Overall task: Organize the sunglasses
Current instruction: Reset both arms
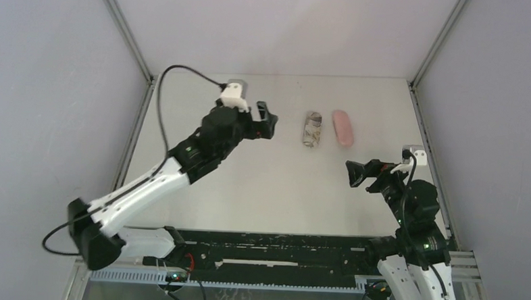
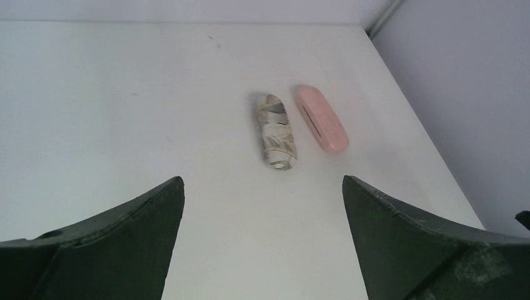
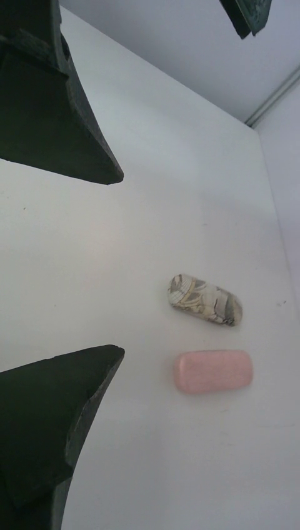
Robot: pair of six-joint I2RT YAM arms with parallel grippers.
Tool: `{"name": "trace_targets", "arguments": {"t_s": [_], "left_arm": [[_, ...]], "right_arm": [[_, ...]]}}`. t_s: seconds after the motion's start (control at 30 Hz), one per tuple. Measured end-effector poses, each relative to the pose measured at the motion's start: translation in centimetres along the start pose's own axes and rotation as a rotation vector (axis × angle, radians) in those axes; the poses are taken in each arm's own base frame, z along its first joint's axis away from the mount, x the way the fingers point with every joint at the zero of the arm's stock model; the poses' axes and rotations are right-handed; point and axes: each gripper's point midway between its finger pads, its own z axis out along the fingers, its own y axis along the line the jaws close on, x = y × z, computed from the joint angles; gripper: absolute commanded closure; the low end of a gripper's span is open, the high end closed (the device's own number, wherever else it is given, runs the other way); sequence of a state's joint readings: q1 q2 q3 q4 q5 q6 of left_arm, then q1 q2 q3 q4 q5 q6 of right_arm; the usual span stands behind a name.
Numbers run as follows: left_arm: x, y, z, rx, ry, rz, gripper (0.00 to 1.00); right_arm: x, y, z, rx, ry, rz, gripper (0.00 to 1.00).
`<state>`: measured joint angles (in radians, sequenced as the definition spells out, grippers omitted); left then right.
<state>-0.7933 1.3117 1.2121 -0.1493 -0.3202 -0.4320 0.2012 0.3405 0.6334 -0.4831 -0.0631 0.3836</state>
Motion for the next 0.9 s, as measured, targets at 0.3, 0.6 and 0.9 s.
{"name": "trace_targets", "arguments": {"t_s": [0.3,0.6,0.9], "left_arm": [[1.8,9.0,-11.8,-0.156,-0.14,-0.027,0.0],[7.3,15.5,-18.2,-0.223,-0.238,-0.133,0.0],[8.9,17.4,-19.5,-0.267,-0.249,-0.174,0.0]], "right_arm": [[-0.4,1.4,-2.5,-0.101,-0.053,-0.107,0.0],[-1.0,1.7,-4.2,-0.123,-0.117,-0.108,0.0],[-0.5,1.3,-4.3,-0.104,-0.105,-0.104,0.0]]}}
